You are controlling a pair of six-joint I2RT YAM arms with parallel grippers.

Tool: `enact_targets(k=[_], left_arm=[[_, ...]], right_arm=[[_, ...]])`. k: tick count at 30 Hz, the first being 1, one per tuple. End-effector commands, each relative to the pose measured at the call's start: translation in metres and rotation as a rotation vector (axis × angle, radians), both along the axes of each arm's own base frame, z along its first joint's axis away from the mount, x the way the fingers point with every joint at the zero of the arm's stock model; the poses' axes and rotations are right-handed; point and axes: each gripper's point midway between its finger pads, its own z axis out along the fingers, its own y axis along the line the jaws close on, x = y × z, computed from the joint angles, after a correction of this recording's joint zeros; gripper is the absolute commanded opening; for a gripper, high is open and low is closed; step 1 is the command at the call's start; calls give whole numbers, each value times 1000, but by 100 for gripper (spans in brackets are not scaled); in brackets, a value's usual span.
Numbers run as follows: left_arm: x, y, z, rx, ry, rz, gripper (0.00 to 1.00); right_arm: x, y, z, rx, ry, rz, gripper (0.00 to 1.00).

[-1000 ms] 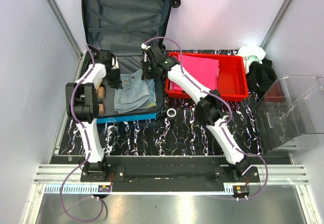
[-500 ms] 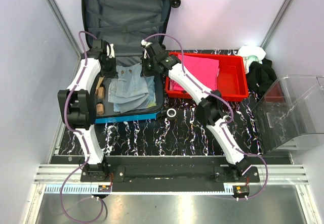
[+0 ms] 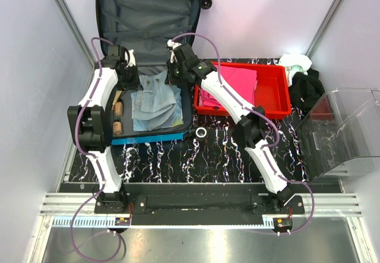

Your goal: Open, take out, and arrange the luggage

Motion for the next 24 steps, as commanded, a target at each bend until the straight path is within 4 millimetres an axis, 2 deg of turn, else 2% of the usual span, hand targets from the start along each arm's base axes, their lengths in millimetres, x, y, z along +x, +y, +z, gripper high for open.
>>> enact_targets(k=[1,4,6,8,9,11,12,13,15,16,17,18,20,22,23,24], left_arm=[[23,-46,70,-149,-198,-83,0],[30,-64,80,-178,-226,-112,0],[34,-76,80,-193,-231,-122,0],[39,-86,88,-216,-253,-137,0],[42,-98,87,-221,-260,-157,0],[47,-111,90,-233,-276,-169,0],[48,-124,91,-243,-290,-189,0],[51,-133,84,-252,-280,-197,0],[54,-156,92,-274,-305,-225,0],[59,-165,83,-277,-293,-234,0],[60,-173,83,-280,-295,-241,0],[60,-190,89,-290,-316,-266,0],[61,-216,78,-304,-307,-292,0],[62,-234,81,-322,-322,-311,0],[64,-244,70,-331,-305,-311,0],[62,-260,77,-347,-322,-334,0]], right_arm=[[8,-25,98,109,-164,-44,0],[13,-40,100,99,-164,-72,0],[16,-50,102,93,-165,-91,0],[21,-66,105,76,-173,-117,0],[22,-74,109,72,-180,-129,0],[29,-91,102,42,-176,-154,0],[28,-99,108,38,-184,-165,0],[29,-106,97,14,-166,-172,0],[32,-130,92,-28,-166,-205,0],[35,-140,90,-41,-165,-223,0],[42,-158,88,-62,-170,-253,0],[41,-170,82,-78,-154,-268,0],[48,-196,76,-97,-148,-307,0],[47,-215,63,-125,-137,-327,0],[49,-225,59,-135,-138,-342,0],[46,-242,48,-156,-119,-368,0]])
